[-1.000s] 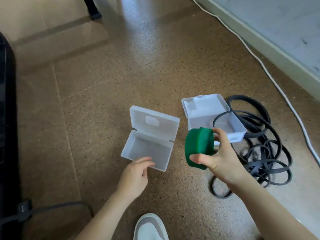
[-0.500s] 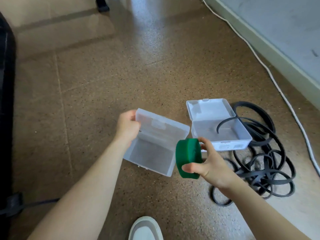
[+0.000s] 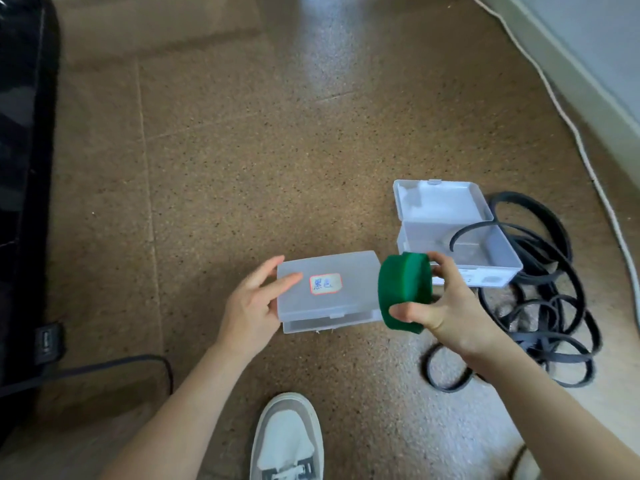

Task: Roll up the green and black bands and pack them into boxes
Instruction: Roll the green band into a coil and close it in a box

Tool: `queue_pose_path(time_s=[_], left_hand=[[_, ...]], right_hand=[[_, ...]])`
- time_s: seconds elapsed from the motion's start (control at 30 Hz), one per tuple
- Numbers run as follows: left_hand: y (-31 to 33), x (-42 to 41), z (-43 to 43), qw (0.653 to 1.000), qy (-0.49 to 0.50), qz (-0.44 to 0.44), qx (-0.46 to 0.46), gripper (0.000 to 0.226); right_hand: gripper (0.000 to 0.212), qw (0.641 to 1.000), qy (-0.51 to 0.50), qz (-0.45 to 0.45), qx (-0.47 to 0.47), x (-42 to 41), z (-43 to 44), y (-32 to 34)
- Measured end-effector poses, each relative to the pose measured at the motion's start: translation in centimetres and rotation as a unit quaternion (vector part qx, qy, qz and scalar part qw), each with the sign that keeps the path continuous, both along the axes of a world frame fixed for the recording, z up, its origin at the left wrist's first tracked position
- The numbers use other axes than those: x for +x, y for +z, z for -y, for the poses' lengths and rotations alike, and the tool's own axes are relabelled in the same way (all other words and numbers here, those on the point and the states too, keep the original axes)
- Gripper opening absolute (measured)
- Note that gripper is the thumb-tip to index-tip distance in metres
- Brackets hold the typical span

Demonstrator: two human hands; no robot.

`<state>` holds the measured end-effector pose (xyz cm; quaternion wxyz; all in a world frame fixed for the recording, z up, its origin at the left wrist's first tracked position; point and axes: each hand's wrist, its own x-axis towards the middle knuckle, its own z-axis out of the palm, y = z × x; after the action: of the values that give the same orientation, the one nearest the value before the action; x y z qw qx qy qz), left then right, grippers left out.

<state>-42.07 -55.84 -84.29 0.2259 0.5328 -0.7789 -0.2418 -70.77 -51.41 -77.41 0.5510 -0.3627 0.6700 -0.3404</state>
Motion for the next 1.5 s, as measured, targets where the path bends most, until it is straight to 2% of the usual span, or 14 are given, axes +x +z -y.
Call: queue_pose_path(time_s=[0.2, 0.3, 0.4, 0.57, 0.63, 0.73, 0.83, 0.9, 0.97, 1.07, 1.13, 1.27, 1.43, 1.5], left_hand=[[0.3, -0.1, 1.1, 0.995, -0.059, 0.08, -0.031, 0.075], [0.3, 0.3, 2.9, 0.997, 0.064, 0.033, -0.04, 0.072], [0.6, 0.8, 5.2, 0.98, 0.197, -0.009, -0.015, 0.069], [2.5, -0.4, 5.8, 0.973, 0.212, 0.033, 0.082, 0.085], [4.5, -1.0, 4.6, 0.973, 0.222, 0.061, -0.015, 0.083], [5.9, -3.7, 2.3, 0.987, 0.071, 0.081, -0.12, 0.061], [5.0, -7.5, 1.9, 0.968, -0.104, 0.227, 0.032, 0.049], [4.5, -9.1, 3.4, 0.955, -0.081, 0.256, 0.124, 0.047], [4.8, -10.4, 5.2, 0.962, -0.021, 0.204, 0.182, 0.037], [5.2, -12.9, 5.9, 0.978, -0.013, 0.193, 0.081, 0.023], [5.2, -14.8, 5.8, 0.985, -0.055, 0.161, 0.002, 0.017], [4.2, -15.9, 6.5, 0.948, -0.167, 0.265, 0.062, 0.023], [4.7, -16.0, 9.0, 0.922, -0.083, 0.36, 0.113, 0.03], [3.5, -17.2, 8.6, 0.942, -0.03, 0.244, 0.229, 0.025]], right_hand=[[0.102, 0.966, 0.155, -0.202, -0.033, -1.8, 1.9, 0.3], [0.099, 0.952, 0.18, -0.247, -0.019, -3.9, 3.1, 1.2], [0.104, 0.975, 0.111, -0.187, 0.037, -6.4, 4.0, 1.6], [0.101, 0.981, 0.109, -0.038, 0.154, -7.1, 4.6, 1.5], [0.097, 0.975, 0.137, -0.027, 0.172, -7.0, 4.4, 1.2], [0.091, 0.971, 0.169, -0.057, 0.163, -7.0, 3.9, 1.2], [0.089, 0.952, 0.249, -0.105, 0.146, -6.6, 2.9, 1.7], [0.086, 0.932, 0.313, -0.11, 0.146, -6.0, 2.0, 1.9], [0.083, 0.907, 0.374, -0.107, 0.16, -5.4, 0.9, 1.6], [0.081, 0.878, 0.429, -0.1, 0.185, -4.6, -0.5, 1.5], [0.082, 0.885, 0.418, -0.081, 0.186, -5.0, -0.7, 1.9], [0.089, 0.935, 0.319, -0.007, 0.155, -8.1, 0.5, 3.6], [0.092, 0.983, 0.09, 0.109, 0.113, -12.2, 3.1, 3.6], [0.089, 0.985, 0.027, 0.118, 0.119, -13.1, 3.5, 2.9]])
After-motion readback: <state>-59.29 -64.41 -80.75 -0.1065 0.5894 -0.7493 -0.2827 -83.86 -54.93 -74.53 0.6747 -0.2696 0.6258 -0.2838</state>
